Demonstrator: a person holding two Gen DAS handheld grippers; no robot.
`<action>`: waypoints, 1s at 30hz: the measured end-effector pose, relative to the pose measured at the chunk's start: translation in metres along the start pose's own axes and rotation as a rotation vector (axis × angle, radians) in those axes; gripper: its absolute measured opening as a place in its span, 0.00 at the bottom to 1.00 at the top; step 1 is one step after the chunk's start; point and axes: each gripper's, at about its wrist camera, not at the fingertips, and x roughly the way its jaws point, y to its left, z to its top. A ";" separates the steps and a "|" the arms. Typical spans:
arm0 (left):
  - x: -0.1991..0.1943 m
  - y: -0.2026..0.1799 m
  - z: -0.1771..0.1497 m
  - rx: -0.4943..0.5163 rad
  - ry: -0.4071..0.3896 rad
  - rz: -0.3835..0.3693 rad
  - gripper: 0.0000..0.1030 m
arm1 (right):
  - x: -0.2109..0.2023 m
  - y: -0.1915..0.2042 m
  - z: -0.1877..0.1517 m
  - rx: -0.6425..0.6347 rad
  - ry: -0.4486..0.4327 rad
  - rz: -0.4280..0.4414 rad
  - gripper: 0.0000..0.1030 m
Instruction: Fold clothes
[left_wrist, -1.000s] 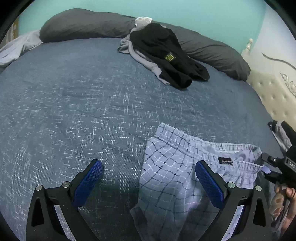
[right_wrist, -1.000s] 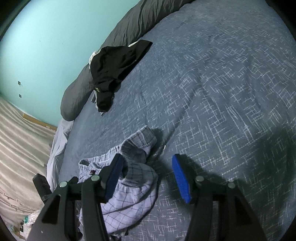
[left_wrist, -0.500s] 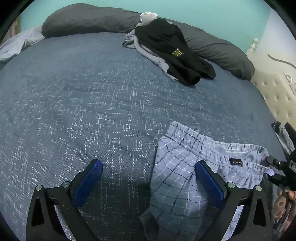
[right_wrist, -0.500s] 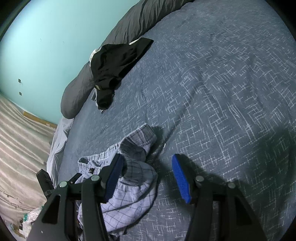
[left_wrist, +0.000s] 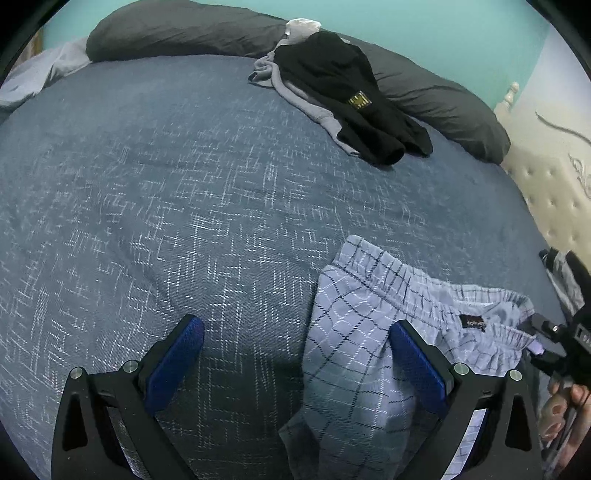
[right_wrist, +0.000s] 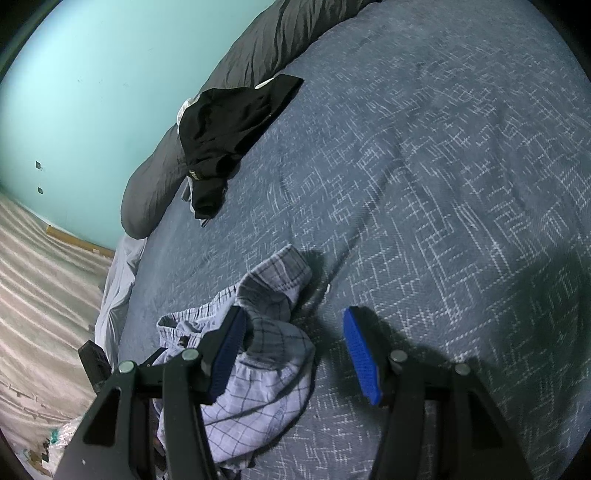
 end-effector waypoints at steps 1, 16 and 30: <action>0.000 0.001 0.000 -0.007 0.000 -0.005 1.00 | 0.000 0.000 0.000 0.001 0.000 0.000 0.55; -0.012 -0.015 0.000 0.082 -0.053 0.018 0.91 | 0.001 0.001 -0.002 0.001 0.002 0.001 0.55; -0.009 -0.023 -0.004 0.138 -0.047 -0.049 0.23 | -0.001 -0.001 -0.001 0.001 0.001 0.005 0.55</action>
